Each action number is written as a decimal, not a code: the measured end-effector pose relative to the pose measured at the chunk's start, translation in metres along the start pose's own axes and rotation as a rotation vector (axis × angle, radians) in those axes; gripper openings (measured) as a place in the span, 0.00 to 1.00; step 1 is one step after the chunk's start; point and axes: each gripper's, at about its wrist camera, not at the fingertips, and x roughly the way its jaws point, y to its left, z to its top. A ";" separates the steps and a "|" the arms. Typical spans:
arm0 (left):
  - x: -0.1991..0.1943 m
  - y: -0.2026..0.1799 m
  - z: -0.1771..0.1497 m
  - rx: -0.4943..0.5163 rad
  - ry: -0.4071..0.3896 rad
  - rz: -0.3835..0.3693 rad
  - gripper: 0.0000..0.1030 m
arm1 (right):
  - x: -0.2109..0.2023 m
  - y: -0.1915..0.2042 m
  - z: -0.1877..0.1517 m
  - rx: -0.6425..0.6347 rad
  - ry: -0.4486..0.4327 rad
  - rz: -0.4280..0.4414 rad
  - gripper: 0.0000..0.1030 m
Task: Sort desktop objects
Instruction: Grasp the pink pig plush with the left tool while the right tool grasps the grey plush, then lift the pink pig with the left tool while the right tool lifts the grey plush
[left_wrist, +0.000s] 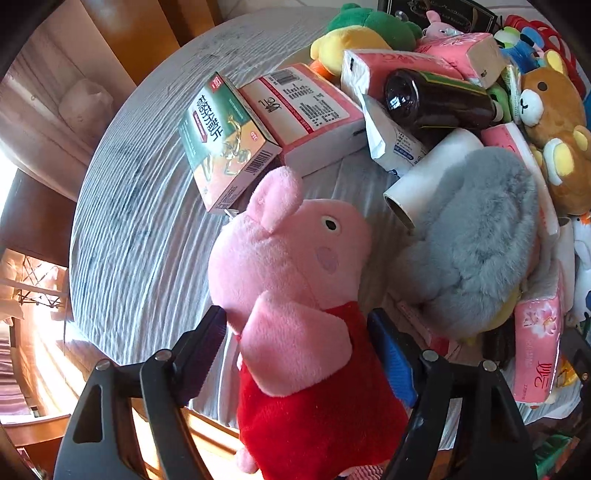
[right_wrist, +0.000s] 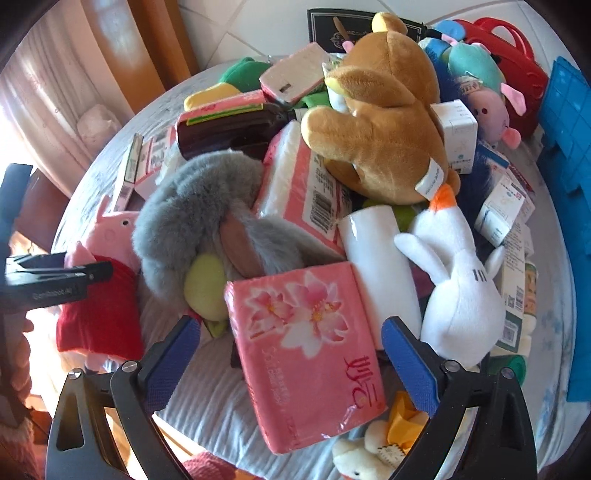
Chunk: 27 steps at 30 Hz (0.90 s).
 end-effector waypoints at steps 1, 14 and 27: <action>0.007 -0.001 0.003 0.007 0.014 0.013 0.80 | -0.002 0.005 0.005 0.003 -0.011 0.005 0.97; -0.034 0.038 0.016 -0.011 -0.296 -0.038 0.69 | 0.032 0.083 0.062 0.015 -0.006 0.060 0.66; -0.010 0.022 0.034 0.045 -0.365 -0.065 0.69 | 0.100 0.085 0.073 0.090 0.011 -0.089 0.46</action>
